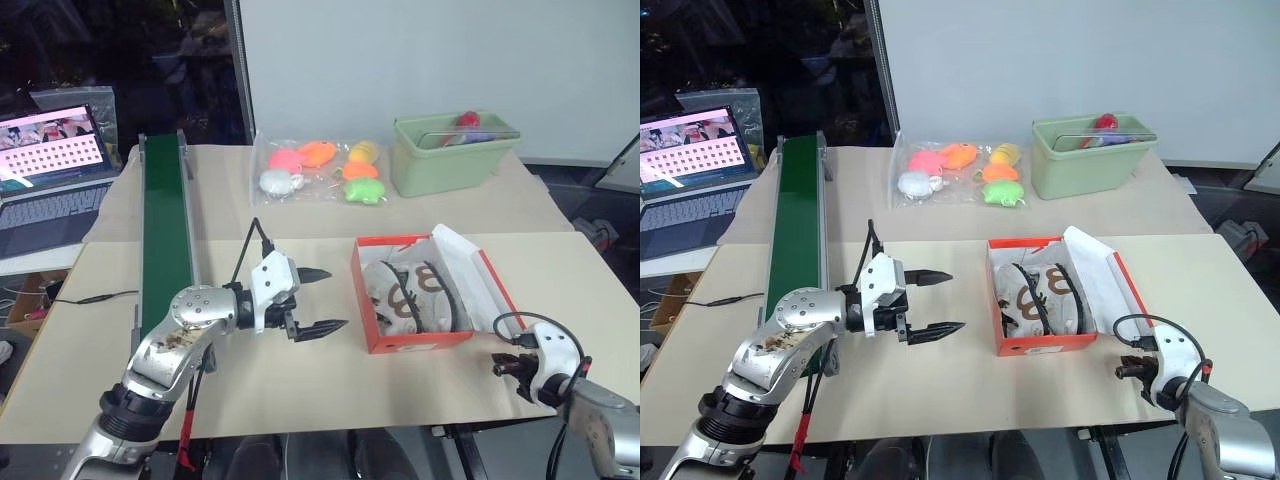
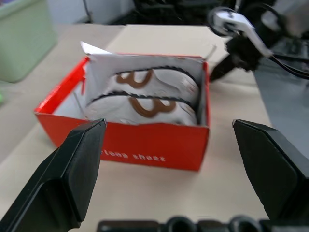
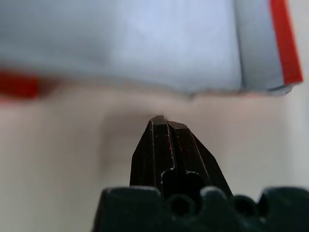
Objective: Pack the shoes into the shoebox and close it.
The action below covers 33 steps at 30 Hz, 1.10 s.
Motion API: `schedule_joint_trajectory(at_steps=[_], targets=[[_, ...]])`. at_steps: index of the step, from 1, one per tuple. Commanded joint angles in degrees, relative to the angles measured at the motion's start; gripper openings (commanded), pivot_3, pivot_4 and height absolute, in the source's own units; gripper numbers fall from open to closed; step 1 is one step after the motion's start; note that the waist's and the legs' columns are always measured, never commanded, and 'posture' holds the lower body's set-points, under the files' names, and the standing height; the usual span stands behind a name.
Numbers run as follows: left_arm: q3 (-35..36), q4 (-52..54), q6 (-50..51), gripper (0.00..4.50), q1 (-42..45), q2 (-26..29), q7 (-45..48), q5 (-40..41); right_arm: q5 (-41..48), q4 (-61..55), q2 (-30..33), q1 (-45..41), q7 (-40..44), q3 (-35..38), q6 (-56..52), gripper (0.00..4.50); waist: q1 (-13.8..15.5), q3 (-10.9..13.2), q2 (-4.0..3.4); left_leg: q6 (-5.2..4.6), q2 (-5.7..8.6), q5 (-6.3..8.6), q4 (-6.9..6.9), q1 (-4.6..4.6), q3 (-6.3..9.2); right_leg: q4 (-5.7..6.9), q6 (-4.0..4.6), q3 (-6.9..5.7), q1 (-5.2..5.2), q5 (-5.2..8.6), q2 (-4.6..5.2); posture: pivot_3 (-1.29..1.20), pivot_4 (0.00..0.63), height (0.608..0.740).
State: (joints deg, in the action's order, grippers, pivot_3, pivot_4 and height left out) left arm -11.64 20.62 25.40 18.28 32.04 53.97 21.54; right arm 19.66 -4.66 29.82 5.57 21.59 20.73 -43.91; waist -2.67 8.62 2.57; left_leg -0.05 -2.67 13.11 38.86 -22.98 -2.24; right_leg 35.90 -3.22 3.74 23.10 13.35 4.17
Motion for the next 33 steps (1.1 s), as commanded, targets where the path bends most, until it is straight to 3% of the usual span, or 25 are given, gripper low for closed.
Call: schedule_joint_trajectory(at_steps=[1, 7, 15, 26, 33], targets=[[0.3, 2.1, -0.1, 4.50, 0.8, 0.3, 0.7, 0.9, -0.3, 5.4, -4.7, -3.7, -5.2, 1.3, 0.8, 0.06, -0.1, -0.1, 0.19, 0.00, -0.01, 0.00, 0.00, 0.04, -0.03, -0.02, 0.02, 0.02, -0.03, -0.01, 0.00, 0.00, 0.150, 0.729], [0.4, 2.8, 0.0, 4.50, 0.6, 0.9, 0.8, 0.6, -1.2, 7.6, -9.3, -7.5, -9.0, 1.8, 2.3, 0.06, -0.2, -0.1, 0.22, 0.00, -0.08, 0.00, 0.00, 0.13, -0.20, -0.06, 0.23, 0.17, -0.05, -0.01, -0.03, 0.00, 0.150, 0.729], [0.7, 3.7, 0.1, 4.50, 0.2, 1.6, 0.4, 0.6, 1.5, 12.7, -16.4, -11.4, -16.0, 8.2, 8.6, 0.06, -0.5, -0.1, 0.22, 0.00, -0.14, 0.00, -0.03, 0.15, -0.26, -0.07, 0.10, 0.24, -0.03, -0.12, -0.10, 0.00, 0.150, 0.729], [0.7, 3.6, 0.0, 4.50, 0.3, 2.2, 0.6, 0.6, 27.1, 8.7, -33.5, -14.0, -17.9, 22.2, 12.5, 0.06, -0.7, -0.1, 0.19, 0.01, -0.23, 0.01, -0.48, 0.15, -0.22, -0.08, 0.42, 0.24, 0.14, -0.22, -0.19, 0.00, 0.150, 0.729], [0.6, 3.8, 0.3, 4.50, 0.2, 2.3, 0.4, 0.6, 36.4, 5.8, -32.0, -13.9, -13.6, 20.9, 9.1, 0.06, -1.6, 0.0, 0.02, 0.01, -0.36, 0.00, -0.97, 0.42, -0.19, -0.03, 0.79, 0.29, 0.19, -0.07, -0.43, 0.00, 0.150, 0.729]])
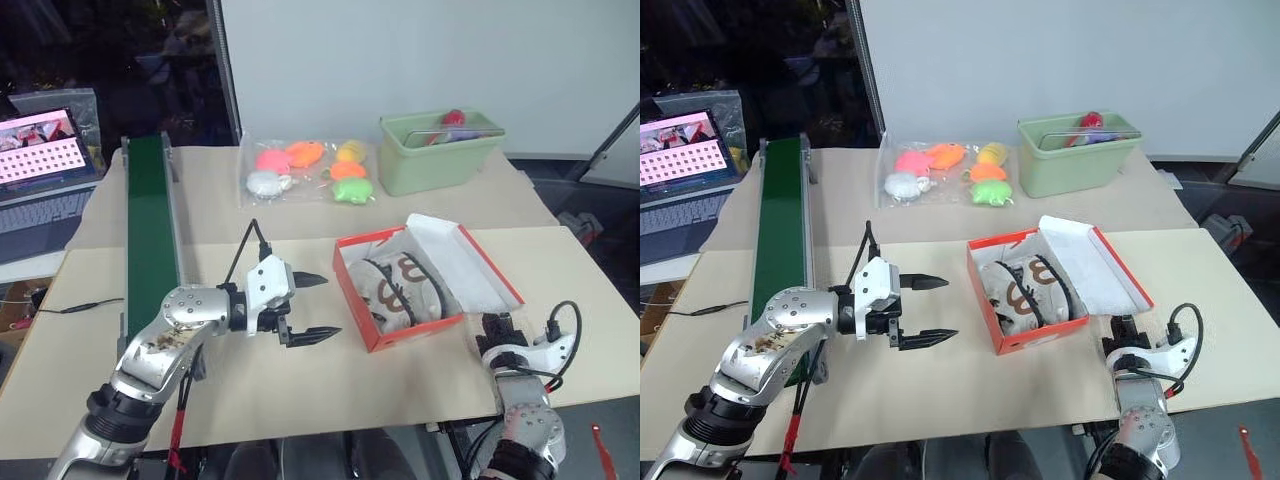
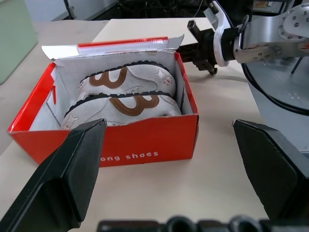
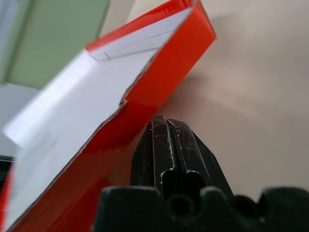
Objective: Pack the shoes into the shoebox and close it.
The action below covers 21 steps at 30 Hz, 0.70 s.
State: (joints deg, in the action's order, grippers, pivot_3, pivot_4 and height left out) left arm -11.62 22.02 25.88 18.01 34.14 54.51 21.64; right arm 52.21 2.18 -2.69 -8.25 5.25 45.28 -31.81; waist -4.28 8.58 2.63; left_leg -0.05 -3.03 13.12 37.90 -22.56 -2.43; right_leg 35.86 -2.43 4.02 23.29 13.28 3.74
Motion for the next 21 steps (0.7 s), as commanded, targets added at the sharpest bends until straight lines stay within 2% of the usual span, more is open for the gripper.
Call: schedule_joint_trajectory(at_steps=[1, 6, 9, 14, 21], targets=[[0.6, 2.5, -0.1, 4.50, 0.5, 0.2, -0.2, 0.4, 5.4, -1.8, 0.9, -0.1, 3.3, -3.7, -3.6, 0.06, 0.0, 0.1, -0.12, 0.00, 0.00, 0.00, -0.05, 0.04, 0.01, 0.02, 0.04, 0.01, 0.00, 0.03, -0.03, 0.00, 0.150, 0.729], [0.4, 2.8, 0.0, 4.50, 0.2, 0.0, -0.6, 0.1, 10.3, -9.3, 3.1, 1.6, 8.4, -6.5, -3.6, 0.06, 0.6, 0.3, -0.85, 0.00, 0.04, 0.00, -0.10, -0.17, 0.04, 0.06, 0.04, 0.01, 0.22, 0.13, -0.03, 0.00, 0.150, 0.729], [0.2, 3.2, 0.1, 4.50, -0.4, 0.1, -0.8, 0.0, 14.9, -15.8, 3.7, 3.6, 13.6, -9.0, -4.1, 0.06, 1.0, 0.3, -0.87, 0.00, 0.11, -0.01, -0.09, -0.82, 0.04, 0.21, 0.01, 0.04, 0.93, 0.14, 0.01, 0.00, 0.150, 0.729], [-0.1, 3.1, 0.0, 4.50, -0.3, 0.1, -0.7, -0.2, 18.9, -22.4, 4.7, 7.6, 20.1, -13.8, -3.9, 0.06, 1.6, 0.3, -0.91, 0.00, 0.09, 0.00, -0.09, -0.86, 0.10, 0.24, -0.02, 0.01, 0.97, 0.16, -0.02, 0.00, 0.150, 0.729], [0.2, 2.6, 0.0, 4.50, 0.3, 0.1, -0.5, -0.3, 18.3, -20.6, 6.9, 7.7, 19.4, -16.1, -2.2, 0.06, 1.8, 0.3, -0.91, 0.00, 0.13, -0.01, -0.05, -0.77, 0.08, 0.22, -0.02, 0.03, 0.85, 0.16, -0.02, 0.00, 0.150, 0.729]])
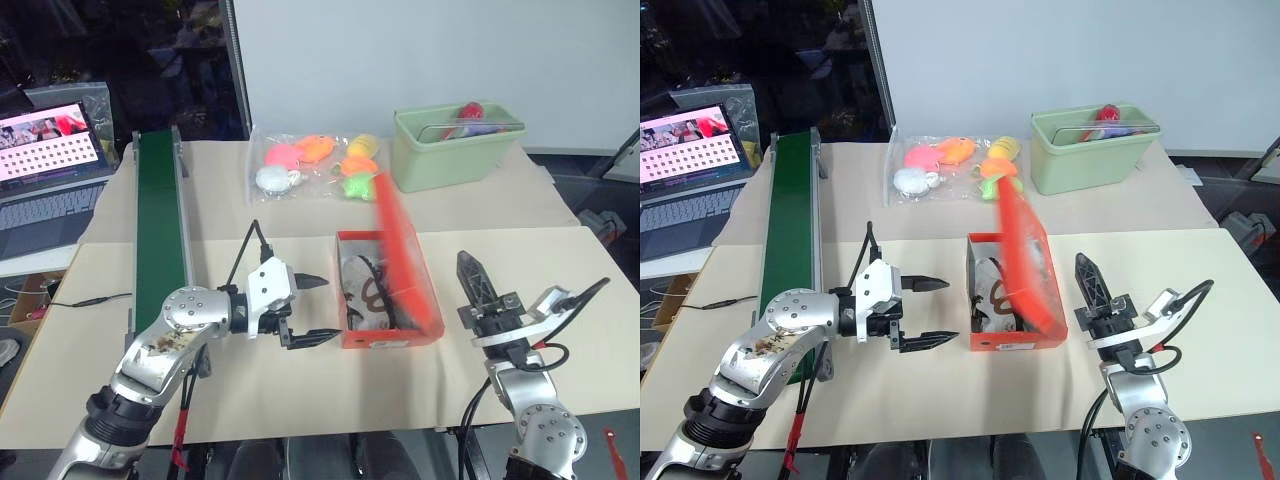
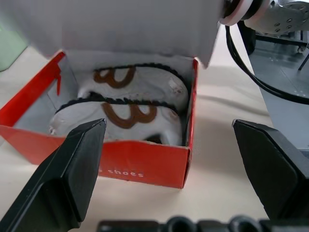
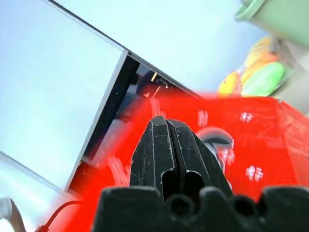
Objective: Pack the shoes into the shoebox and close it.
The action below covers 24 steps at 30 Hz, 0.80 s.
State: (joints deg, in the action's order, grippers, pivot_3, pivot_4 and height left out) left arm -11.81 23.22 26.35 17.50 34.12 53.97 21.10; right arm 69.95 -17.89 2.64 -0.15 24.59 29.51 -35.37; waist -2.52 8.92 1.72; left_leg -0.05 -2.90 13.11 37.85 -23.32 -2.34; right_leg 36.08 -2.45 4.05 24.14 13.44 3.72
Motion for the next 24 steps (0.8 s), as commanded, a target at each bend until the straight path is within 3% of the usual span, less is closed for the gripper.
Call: schedule_joint_trajectory(at_steps=[1, 7, 13, 17, 24], targets=[[0.4, 1.4, -0.5, 4.50, 0.8, 0.1, 0.0, 0.2, 0.7, -0.5, 1.9, -0.4, 0.0, -0.6, 1.4, 0.06, 0.0, 0.0, 0.00, 0.00, 0.00, 0.00, 0.00, -0.01, 0.00, 0.00, 0.00, 0.00, 0.01, 0.00, 0.00, 0.00, 0.150, 0.729], [0.7, 1.1, -0.5, 4.50, 1.1, 0.1, 0.1, 0.1, -2.9, -2.5, 7.1, 0.5, -0.3, -7.4, -1.7, 0.06, 0.1, 0.0, 0.00, 0.00, 0.00, 0.00, 0.00, -0.03, 0.01, 0.02, 0.01, -0.01, 0.03, 0.01, -0.01, 0.00, 0.150, 0.729], [0.7, 2.2, -0.2, 4.50, 0.2, 0.5, 0.1, 0.2, -20.9, -7.7, 16.5, -6.7, -2.7, -29.0, -7.6, 0.06, -0.6, 0.0, 0.03, 0.00, 0.01, 0.00, 0.00, 0.01, -0.03, 0.04, 0.01, 0.05, 0.07, 0.00, -0.01, 0.00, 0.150, 0.729], [0.8, 2.5, 0.1, 4.50, 0.2, 0.5, 0.0, 0.3, -25.0, -2.7, 15.5, -12.1, -5.9, -30.0, -7.2, 0.06, 0.2, 0.0, 0.05, 0.00, 0.00, 0.00, 0.00, 0.01, 0.27, 0.04, 0.08, 0.02, 0.06, 0.02, -0.22, 0.00, 0.150, 0.729], [0.9, 2.9, 0.4, 4.50, -0.1, 0.7, -0.3, 0.3, -30.3, 4.8, 14.8, -20.1, -4.2, -31.8, -6.4, 0.06, 1.0, 0.0, 0.08, 0.00, 0.05, -0.01, 0.17, -0.29, 0.28, -0.01, 0.08, 0.04, 0.11, 0.01, -0.19, 0.00, 0.150, 0.729]])
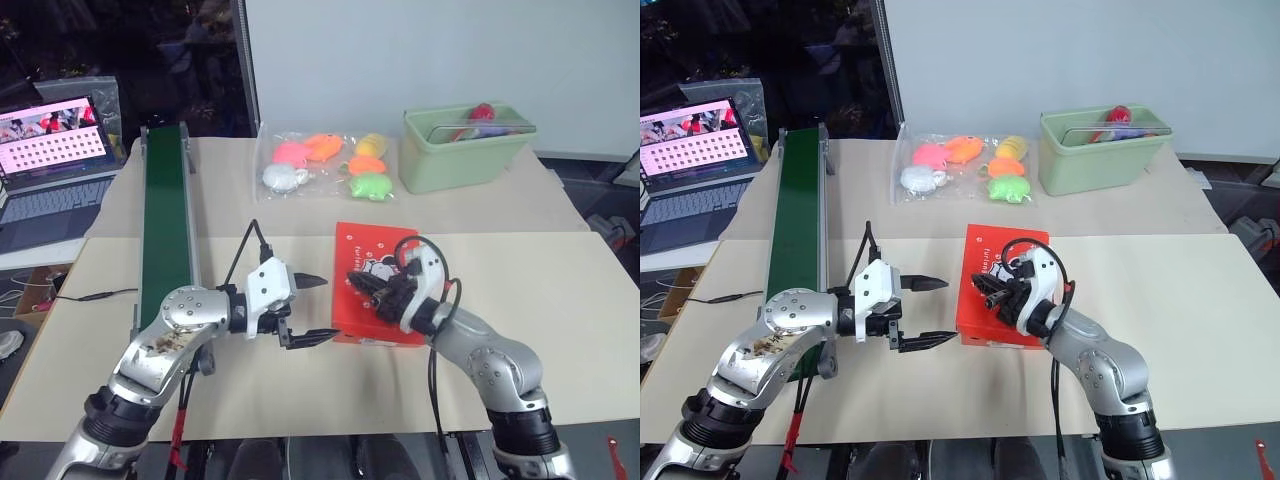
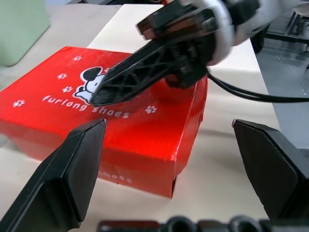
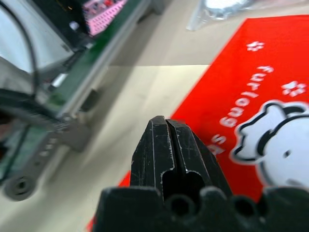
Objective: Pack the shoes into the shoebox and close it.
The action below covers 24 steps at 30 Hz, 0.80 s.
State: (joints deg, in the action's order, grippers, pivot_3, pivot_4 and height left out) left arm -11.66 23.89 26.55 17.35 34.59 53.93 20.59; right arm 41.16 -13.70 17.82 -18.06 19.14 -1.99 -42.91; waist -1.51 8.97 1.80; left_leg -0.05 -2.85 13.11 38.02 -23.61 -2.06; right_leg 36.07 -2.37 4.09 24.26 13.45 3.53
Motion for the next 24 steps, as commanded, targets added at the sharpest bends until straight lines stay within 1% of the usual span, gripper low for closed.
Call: schedule_joint_trajectory(at_steps=[1, 4, 9, 13, 15, 19, 20, 22, 24], targets=[[0.8, 2.3, 0.2, 4.50, 0.0, 0.3, -0.4, 0.8, -2.5, 1.5, -0.5, -2.7, 1.4, -0.6, 1.2, 0.06, 0.1, 0.0, 0.00, 0.00, -0.01, 0.00, 0.00, 0.02, 0.02, 0.03, 0.00, -0.01, 0.00, 0.00, -0.02, 0.00, 0.150, 0.729], [1.1, 2.3, 0.3, 4.50, 0.1, 0.4, -0.6, 0.7, -5.4, 3.8, -0.5, -3.3, 1.3, -1.6, 0.8, 0.06, 0.2, 0.0, 0.00, 0.00, -0.02, 0.00, 0.00, 0.02, 0.07, 0.05, 0.01, -0.03, 0.00, 0.01, -0.06, 0.00, 0.150, 0.729], [1.5, 2.2, 0.3, 4.50, 0.0, 0.7, -1.0, 0.7, -11.1, 5.4, 1.2, -2.7, 2.4, -5.4, -0.4, 0.06, 0.2, -0.1, 0.08, 0.00, -0.02, 0.00, 0.01, 0.14, 0.05, 0.05, 0.01, -0.02, -0.12, 0.00, -0.04, 0.00, 0.150, 0.729], [1.6, 2.2, 0.4, 4.50, -0.1, 0.7, -1.5, 0.7, -13.1, 5.7, 1.3, -3.5, 2.9, -5.8, -0.7, 0.06, 0.3, -0.1, 0.14, 0.00, -0.02, 0.00, 0.01, 0.25, 0.05, 0.06, 0.01, -0.02, -0.21, 0.00, -0.04, 0.00, 0.150, 0.729], [2.1, 2.0, 0.6, 4.50, -0.3, 0.4, -2.5, 0.6, -12.9, 4.6, 1.0, -4.4, 2.6, -4.6, -1.2, 0.06, 0.3, -0.1, 0.16, 0.00, -0.02, 0.00, 0.02, 0.25, 0.04, 0.06, 0.02, -0.02, -0.22, 0.00, -0.04, 0.00, 0.150, 0.729], [4.4, 1.2, 2.4, 4.50, 0.1, -1.4, -6.7, 1.0, -8.4, -1.5, 0.8, -6.3, 1.6, 1.6, -3.9, 0.06, 0.4, -0.1, 0.16, 0.00, -0.02, 0.00, 0.02, 0.21, 0.04, 0.09, 0.02, -0.01, -0.14, 0.00, -0.04, 0.00, 0.150, 0.729], [6.0, 1.1, 3.8, 4.50, 0.4, -2.7, -9.0, 1.8, -3.5, -4.5, 1.2, -7.3, 1.1, 6.6, -5.4, 0.06, 0.5, -0.1, 0.16, 0.00, -0.02, 0.00, 0.02, 0.12, 0.05, 0.10, 0.03, -0.01, -0.07, -0.01, -0.04, 0.00, 0.150, 0.729], [7.9, 1.1, 5.6, 4.50, 0.7, -4.1, -11.5, 2.7, 2.2, -7.9, 1.6, -8.4, 0.4, 12.3, -7.6, 0.06, 0.7, -0.1, 0.14, 0.00, -0.02, 0.00, 0.02, 0.04, 0.06, 0.08, 0.02, -0.02, -0.02, -0.01, -0.04, 0.00, 0.150, 0.729], [10.8, 0.7, 7.6, 4.50, 1.2, -6.9, -16.8, 2.7, 9.3, -10.3, 5.3, -8.7, 0.4, 20.5, -10.1, 0.06, 0.8, -0.1, 0.14, 0.00, -0.02, 0.00, 0.04, -0.10, 0.10, 0.07, 0.01, -0.04, 0.06, -0.02, -0.02, 0.00, 0.150, 0.729]])
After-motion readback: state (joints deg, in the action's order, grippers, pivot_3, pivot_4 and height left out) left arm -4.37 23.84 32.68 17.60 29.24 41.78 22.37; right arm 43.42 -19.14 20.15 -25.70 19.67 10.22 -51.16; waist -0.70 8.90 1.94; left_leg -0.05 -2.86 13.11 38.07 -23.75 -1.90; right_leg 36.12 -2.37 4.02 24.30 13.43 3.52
